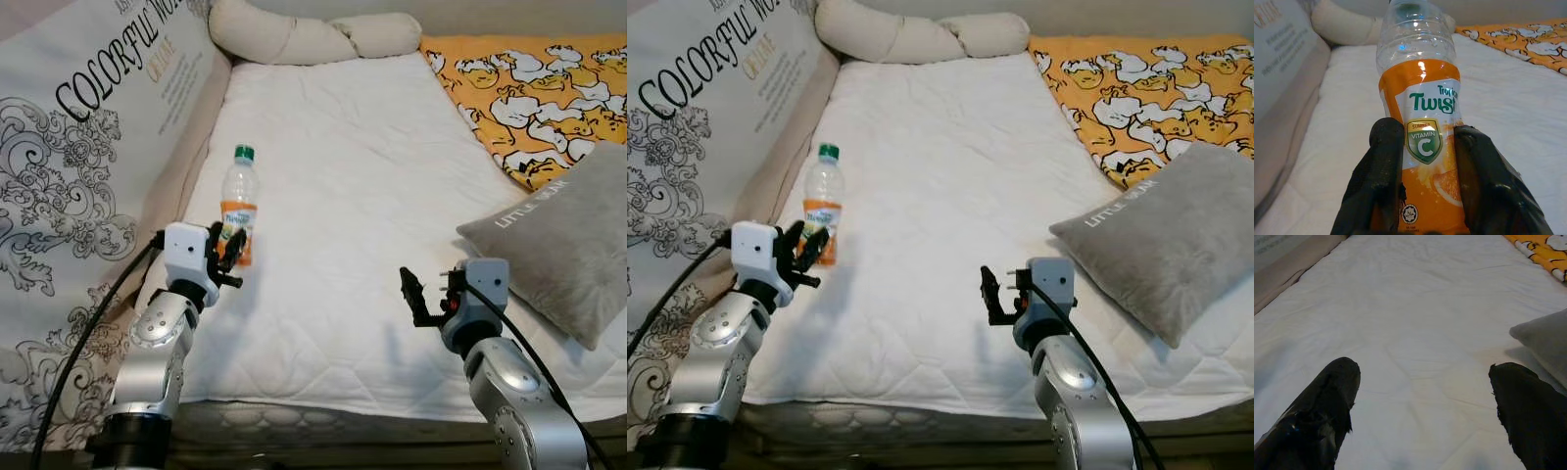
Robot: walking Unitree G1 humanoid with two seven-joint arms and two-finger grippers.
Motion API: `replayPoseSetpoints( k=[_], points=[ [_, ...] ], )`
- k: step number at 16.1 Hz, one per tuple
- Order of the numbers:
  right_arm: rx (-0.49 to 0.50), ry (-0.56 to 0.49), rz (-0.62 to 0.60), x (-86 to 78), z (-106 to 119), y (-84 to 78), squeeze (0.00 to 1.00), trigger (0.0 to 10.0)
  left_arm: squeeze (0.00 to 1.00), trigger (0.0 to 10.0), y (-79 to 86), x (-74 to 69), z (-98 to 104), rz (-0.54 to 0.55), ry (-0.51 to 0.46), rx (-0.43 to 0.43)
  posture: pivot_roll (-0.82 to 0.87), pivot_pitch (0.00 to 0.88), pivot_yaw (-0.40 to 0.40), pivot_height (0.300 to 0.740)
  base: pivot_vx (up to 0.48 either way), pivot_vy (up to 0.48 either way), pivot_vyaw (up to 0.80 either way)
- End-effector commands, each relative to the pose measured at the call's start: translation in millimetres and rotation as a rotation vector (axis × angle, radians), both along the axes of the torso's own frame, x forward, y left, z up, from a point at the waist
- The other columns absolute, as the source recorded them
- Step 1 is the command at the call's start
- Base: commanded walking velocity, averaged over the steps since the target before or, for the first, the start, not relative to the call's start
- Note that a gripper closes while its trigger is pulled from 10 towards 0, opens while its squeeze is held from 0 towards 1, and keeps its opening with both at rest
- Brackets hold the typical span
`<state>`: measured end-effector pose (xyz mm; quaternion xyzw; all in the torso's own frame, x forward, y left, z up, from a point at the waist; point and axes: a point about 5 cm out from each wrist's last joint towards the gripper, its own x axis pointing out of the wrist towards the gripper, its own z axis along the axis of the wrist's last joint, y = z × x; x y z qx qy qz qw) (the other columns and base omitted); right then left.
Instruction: Clean up the room
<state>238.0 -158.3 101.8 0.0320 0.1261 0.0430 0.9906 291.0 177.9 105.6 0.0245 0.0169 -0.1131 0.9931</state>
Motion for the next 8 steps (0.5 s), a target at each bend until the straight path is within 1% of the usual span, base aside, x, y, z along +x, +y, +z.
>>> replayPoseSetpoints(
  k=[1, 2, 3, 4, 7, 8],
  points=[
    [-0.007, -0.007, -0.015, 2.0, 0, -1.9, 0.0, 10.0, 0.0, 10.0, 2.7, -3.9, 0, 0.032, 0.022, 0.029, -0.09, 0.0, 0.07, 0.74, 0.0, 0.0, 0.0],
    [-0.016, -0.015, -0.028, 1.9, 0, -5.5, 0.0, 10.0, 0.0, 10.0, 5.0, -9.6, 2, 0.067, 0.001, 0.045, -0.08, 0.0, 0.063, 0.74, 0.0, 0.0, 0.0],
    [-0.027, -0.016, -0.031, 1.5, -1, -7.1, 0.0, 10.0, 0.0, 10.0, 6.6, -16.0, 4, 0.074, -0.015, 0.085, -0.07, 0.0, 0.061, 0.74, 0.0, 0.0, 0.0],
    [-0.022, -0.015, -0.036, 1.4, -2, -6.7, 0.0, 10.0, 0.0, 10.0, 9.2, -20.5, 5, 0.089, -0.01, 0.105, -0.07, 0.0, 0.059, 0.74, 0.0, 0.0, 0.0],
    [-0.003, -0.007, -0.051, 2.1, -4, -5.2, 0.0, 10.0, 0.0, 10.0, 15.2, -25.1, 7, 0.115, -0.002, 0.126, -0.05, 0.0, 0.045, 0.74, 0.0, -0.439, 0.0],
    [-0.022, -0.009, -0.041, 2.9, -5, -4.8, 0.0, 10.0, 0.0, 10.0, 16.1, -26.1, 8, 0.119, -0.001, 0.136, -0.05, 0.0, 0.044, 0.74, 0.0, -0.439, 0.0]
  ],
)
